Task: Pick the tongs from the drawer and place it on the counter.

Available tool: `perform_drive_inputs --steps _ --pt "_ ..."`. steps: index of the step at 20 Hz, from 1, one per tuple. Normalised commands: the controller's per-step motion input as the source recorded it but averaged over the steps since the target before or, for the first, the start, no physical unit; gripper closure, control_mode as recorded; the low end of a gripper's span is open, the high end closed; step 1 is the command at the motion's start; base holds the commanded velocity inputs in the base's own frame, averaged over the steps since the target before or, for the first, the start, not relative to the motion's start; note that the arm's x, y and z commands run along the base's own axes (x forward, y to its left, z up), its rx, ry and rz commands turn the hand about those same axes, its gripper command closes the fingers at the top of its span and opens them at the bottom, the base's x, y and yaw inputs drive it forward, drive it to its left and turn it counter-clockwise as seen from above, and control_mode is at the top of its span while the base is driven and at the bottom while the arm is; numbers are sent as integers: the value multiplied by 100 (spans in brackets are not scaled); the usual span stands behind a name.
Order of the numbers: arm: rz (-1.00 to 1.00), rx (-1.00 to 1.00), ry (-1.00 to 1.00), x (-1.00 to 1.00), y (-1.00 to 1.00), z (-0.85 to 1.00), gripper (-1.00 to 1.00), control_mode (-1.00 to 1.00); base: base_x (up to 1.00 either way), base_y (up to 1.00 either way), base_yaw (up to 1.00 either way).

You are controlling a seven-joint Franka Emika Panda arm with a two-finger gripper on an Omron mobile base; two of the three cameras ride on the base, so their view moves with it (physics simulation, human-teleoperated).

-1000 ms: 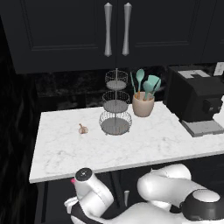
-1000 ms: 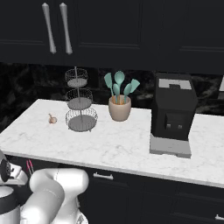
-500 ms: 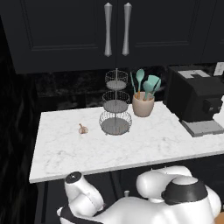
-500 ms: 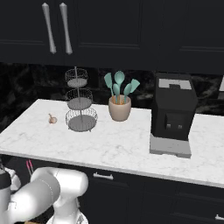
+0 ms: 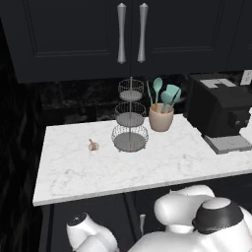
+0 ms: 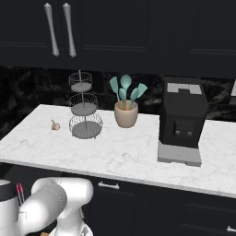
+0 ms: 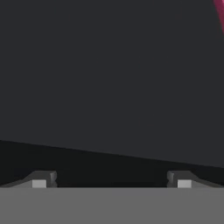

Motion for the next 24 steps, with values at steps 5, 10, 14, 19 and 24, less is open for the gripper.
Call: perform_drive_inputs --steps 5,10,14,19,24 --pt "0 1 -4 -69 -2 76 -100 -100 0 0 0" --pt "2 12 -16 29 -36 96 -100 -100 0 0 0" --pt "8 5 -19 46 -63 49 -100 -100 0 0 0" --pt "9 0 -4 68 -27 1 -100 -100 0 0 0" --pt "0 -1 0 81 4 0 -100 -100 0 0 0"
